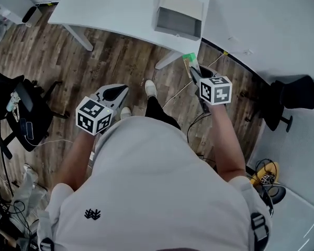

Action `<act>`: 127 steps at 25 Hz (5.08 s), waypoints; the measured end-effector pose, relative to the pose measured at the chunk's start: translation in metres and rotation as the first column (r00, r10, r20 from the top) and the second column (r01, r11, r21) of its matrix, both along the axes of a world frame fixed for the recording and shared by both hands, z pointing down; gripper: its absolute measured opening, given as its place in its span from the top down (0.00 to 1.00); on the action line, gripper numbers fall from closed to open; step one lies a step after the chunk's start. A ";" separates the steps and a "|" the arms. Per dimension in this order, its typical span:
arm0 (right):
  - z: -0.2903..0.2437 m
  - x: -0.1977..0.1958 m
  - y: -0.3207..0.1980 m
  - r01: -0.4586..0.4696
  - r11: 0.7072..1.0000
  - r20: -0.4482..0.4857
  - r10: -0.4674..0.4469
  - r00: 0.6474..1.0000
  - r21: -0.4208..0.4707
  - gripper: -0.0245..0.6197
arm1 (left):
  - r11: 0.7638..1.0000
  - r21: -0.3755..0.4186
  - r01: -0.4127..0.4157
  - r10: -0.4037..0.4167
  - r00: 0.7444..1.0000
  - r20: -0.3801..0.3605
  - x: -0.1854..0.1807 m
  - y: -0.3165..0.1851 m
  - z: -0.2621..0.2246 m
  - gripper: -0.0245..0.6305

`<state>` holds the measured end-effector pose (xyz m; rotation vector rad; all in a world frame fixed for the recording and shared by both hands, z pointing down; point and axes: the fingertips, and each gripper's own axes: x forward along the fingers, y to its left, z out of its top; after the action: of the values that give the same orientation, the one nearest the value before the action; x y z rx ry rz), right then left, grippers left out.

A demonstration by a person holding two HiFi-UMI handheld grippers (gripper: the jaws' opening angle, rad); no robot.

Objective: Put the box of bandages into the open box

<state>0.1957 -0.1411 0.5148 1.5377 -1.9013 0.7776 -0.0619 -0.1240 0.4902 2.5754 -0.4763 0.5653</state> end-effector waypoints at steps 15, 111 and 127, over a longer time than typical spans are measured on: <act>0.029 0.038 -0.190 0.225 0.974 -0.005 -0.225 0.974 -0.023 0.82 | 0.968 0.027 0.251 -0.251 0.968 0.025 0.062 -0.105 -0.016 0.95; 0.005 -0.119 0.061 0.168 0.973 0.110 -0.186 0.976 0.156 0.95 | 0.996 0.006 0.090 -0.090 0.996 -0.005 -0.042 0.019 -0.012 0.95; -0.014 -0.131 0.074 0.151 0.968 0.101 -0.174 0.979 0.201 0.95 | 0.999 0.012 0.045 -0.045 0.999 -0.015 -0.046 0.026 -0.018 0.95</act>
<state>0.0646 -0.0672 0.5012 1.4499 -2.2150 0.6400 -0.1074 -0.0980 0.4724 2.5717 -0.5327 0.5297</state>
